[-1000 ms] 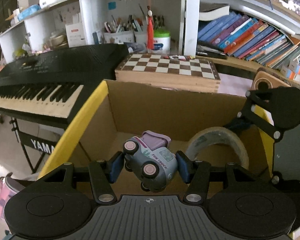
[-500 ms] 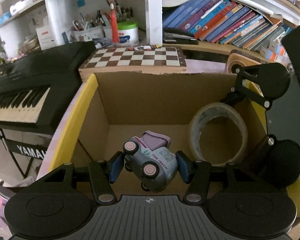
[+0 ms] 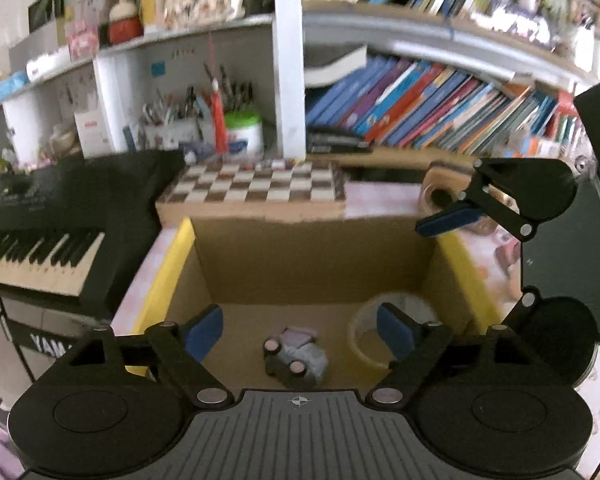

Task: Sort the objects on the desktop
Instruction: 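Lift both tools out of the box and withdraw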

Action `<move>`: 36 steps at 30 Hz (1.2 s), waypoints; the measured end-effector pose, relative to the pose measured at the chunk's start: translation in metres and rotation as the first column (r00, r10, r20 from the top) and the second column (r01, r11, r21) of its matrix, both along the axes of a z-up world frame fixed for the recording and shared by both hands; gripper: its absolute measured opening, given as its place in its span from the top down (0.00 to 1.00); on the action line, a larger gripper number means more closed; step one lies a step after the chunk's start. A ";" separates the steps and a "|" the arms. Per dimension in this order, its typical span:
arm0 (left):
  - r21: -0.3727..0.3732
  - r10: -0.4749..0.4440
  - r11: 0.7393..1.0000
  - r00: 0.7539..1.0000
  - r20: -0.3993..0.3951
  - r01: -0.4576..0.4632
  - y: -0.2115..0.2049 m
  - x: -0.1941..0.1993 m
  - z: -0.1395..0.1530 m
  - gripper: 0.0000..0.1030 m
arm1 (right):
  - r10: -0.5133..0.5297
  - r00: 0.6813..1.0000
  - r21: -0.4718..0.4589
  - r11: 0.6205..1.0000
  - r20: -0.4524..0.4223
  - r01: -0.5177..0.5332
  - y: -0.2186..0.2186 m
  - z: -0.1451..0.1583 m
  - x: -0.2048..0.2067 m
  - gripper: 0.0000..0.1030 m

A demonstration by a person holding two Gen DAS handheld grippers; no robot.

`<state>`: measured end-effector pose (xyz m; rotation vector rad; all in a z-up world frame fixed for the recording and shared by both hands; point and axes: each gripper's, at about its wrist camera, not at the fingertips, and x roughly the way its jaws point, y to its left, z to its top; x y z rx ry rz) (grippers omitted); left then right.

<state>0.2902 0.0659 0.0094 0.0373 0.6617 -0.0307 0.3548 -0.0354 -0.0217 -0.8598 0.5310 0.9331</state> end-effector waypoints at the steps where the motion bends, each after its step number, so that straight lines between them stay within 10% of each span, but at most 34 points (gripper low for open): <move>1: -0.004 -0.003 1.000 1.000 0.015 0.003 -0.001 -0.005 0.004 0.15 | -0.018 1.000 0.028 0.999 0.001 0.018 -0.004 0.006 -0.004 0.04; 9: -0.049 0.001 0.999 0.990 0.139 0.006 -0.004 -0.056 0.032 0.11 | -0.193 0.981 0.245 0.953 0.036 0.179 -0.041 0.048 -0.050 0.04; 19: -0.106 0.055 0.994 0.970 0.239 -0.030 0.003 -0.121 0.054 0.09 | -0.434 0.900 0.520 0.775 0.024 0.360 -0.093 0.085 -0.119 0.04; 28: -0.130 0.087 0.990 0.960 0.267 -0.054 0.010 -0.181 0.058 0.06 | -0.633 0.771 0.614 0.585 -0.062 0.530 -0.126 0.085 -0.187 0.04; 36: -0.144 0.098 0.988 0.961 0.258 -0.062 0.015 -0.219 0.052 0.06 | -0.707 0.698 0.601 0.509 -0.116 0.616 -0.141 0.065 -0.241 0.04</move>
